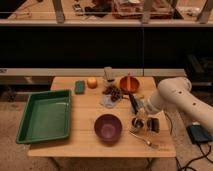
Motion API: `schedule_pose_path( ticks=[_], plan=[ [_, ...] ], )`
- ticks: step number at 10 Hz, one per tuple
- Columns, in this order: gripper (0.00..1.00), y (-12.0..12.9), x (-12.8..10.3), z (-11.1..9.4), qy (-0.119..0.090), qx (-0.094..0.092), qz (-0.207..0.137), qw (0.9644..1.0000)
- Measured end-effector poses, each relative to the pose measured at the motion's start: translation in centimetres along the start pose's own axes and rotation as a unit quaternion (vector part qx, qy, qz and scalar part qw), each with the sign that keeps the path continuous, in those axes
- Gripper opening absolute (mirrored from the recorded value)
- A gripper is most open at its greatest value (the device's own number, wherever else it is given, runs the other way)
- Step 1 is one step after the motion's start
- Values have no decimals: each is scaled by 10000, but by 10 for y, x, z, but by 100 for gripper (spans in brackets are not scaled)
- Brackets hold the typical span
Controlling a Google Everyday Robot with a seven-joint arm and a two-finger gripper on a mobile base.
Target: Place brush in metal cup
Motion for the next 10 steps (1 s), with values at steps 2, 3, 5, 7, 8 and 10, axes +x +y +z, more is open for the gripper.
schedule_pose_path(
  ticks=[2, 3, 5, 7, 8, 10],
  plan=[
    [0, -2, 0, 4, 33, 56, -134, 9999],
    [0, 0, -3, 5, 13, 53, -187, 9998],
    [0, -2, -4, 10, -161, -30, -410, 9990],
    [0, -3, -8, 16, -386, -115, -563, 9976],
    [0, -2, -12, 19, -494, -149, -597, 9969],
    [0, -5, -16, 22, -603, -181, -728, 9954]
  ],
)
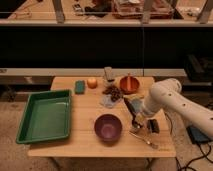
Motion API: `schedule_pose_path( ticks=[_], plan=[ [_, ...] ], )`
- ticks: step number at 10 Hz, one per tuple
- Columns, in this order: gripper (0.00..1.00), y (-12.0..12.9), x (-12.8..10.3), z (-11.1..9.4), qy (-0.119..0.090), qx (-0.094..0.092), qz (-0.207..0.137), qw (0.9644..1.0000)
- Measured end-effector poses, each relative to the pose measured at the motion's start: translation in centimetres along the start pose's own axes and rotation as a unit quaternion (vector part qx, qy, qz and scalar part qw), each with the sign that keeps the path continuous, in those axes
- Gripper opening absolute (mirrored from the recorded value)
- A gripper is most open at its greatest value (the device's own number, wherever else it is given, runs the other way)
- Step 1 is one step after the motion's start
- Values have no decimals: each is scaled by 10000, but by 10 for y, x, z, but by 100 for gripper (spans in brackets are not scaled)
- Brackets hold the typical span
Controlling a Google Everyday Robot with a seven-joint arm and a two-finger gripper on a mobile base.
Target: Place brush in metal cup
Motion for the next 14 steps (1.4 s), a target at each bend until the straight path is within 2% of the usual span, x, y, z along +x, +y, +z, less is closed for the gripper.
schedule_pose_path(
  ticks=[3, 4, 7, 11, 12, 14],
  plan=[
    [0, -8, 3, -1, -21, -11, -225, 9997],
    [4, -11, 4, -4, -25, -25, -313, 9995],
    [35, -16, 7, -4, -188, -70, -463, 9987],
    [73, -14, 2, 6, -423, -102, -439, 9981],
    [78, -13, 1, 9, -440, -96, -434, 9980],
    [80, -12, -1, 12, -437, -60, -382, 9983]
  ],
)
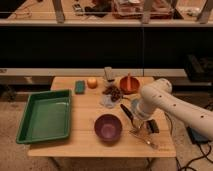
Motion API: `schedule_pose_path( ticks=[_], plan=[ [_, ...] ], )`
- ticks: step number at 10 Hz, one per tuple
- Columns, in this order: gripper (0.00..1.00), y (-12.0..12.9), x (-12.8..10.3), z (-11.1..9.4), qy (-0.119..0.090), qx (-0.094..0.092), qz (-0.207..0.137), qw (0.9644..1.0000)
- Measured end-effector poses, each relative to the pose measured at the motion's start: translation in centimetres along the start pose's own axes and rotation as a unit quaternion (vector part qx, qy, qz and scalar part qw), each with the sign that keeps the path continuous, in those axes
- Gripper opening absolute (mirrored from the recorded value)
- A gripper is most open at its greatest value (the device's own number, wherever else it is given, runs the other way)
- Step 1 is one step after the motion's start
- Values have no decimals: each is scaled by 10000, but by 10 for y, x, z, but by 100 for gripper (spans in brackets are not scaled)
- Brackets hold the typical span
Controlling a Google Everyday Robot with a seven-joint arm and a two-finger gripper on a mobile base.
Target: Place brush in metal cup
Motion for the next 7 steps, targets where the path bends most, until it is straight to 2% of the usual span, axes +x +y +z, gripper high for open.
schedule_pose_path(
  ticks=[2, 4, 6, 7],
  plan=[
    [80, 2, -2, -1, 35, 29, 72, 10000],
    [80, 5, -1, -6, 167, 76, 227, 9996],
    [80, 6, 0, -22, 511, 95, 464, 9976],
    [80, 7, 0, -26, 581, 91, 522, 9969]
  ],
)
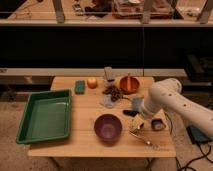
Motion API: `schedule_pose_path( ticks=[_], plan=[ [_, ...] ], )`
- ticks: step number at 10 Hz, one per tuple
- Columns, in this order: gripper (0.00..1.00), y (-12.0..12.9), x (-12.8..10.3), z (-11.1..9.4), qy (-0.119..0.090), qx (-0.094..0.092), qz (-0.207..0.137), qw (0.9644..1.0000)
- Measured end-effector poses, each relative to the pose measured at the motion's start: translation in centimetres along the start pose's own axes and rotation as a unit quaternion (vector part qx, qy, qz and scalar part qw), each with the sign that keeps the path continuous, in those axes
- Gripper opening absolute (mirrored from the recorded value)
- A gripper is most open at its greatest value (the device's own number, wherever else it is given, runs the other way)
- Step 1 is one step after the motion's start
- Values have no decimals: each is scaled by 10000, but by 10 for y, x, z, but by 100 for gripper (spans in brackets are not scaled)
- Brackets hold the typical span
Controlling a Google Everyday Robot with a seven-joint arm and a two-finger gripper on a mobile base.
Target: Place brush in metal cup
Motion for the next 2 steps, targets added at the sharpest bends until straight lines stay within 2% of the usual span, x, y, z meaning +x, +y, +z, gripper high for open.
schedule_pose_path(
  ticks=[2],
  plan=[
    [80, -1, 2, 0, 8, 2, -10, 10000]
  ],
)
